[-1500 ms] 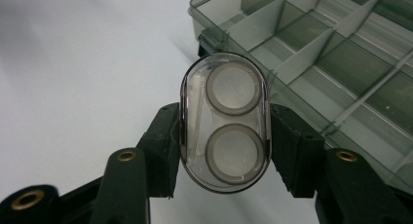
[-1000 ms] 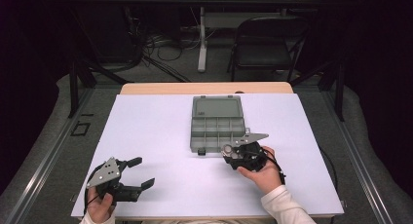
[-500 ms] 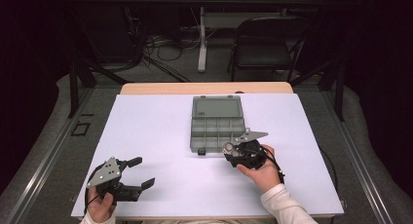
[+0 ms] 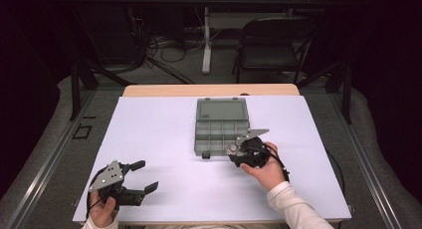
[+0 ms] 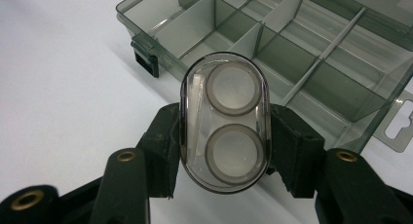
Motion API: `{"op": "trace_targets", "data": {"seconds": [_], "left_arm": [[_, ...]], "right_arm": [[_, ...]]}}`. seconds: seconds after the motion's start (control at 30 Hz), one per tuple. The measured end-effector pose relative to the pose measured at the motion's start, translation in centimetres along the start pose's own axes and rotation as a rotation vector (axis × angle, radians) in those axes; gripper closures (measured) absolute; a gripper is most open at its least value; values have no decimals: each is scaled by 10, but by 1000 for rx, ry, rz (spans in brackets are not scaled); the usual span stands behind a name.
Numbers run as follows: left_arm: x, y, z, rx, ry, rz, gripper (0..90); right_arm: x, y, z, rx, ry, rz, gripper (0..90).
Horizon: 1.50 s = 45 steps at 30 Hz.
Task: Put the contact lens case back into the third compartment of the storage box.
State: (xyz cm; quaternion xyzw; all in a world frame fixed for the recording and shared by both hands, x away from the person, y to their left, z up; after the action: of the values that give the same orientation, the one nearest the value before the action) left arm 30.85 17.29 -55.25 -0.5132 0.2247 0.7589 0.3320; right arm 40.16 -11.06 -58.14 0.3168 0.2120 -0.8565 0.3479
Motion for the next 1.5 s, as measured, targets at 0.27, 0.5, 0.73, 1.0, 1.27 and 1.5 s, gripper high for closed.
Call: {"op": "trace_targets", "data": {"seconds": [0.27, 0.5, 0.73, 1.0, 1.27, 1.5], "left_arm": [[0, -1, 0, -18, -1, 6, 159], [0, -1, 0, -12, -1, 4, 159], [0, -1, 0, -12, -2, 2, 159], [1, -1, -1, -11, -5, 4, 159], [1, -1, -1, -10, -6, 3, 159], [1, -1, -1, -12, -6, 3, 159]], "right_arm": [[-10, 6, 1, -19, -21, -23, 484], [-17, 11, 3, -18, -22, -27, 484], [-25, 22, 4, -3, -30, -40, 484], [-30, 30, 0, 7, -41, -53, 484], [-37, 37, -6, 21, -46, -52, 484], [-43, 42, -9, 28, -36, -62, 484]]}}
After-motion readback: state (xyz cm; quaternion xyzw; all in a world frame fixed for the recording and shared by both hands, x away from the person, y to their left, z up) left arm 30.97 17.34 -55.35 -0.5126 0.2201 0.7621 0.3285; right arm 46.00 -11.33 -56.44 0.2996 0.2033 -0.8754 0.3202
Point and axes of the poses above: each handheld gripper's, and its own axes: z roughly backward along the jaws, x roughly out of its underside, y roughly to its right, the point moved 10 cm from there along -z, roughly forward along the jaws, and after that the axes turned 9 degrees about -x, right-handed, at the moved point
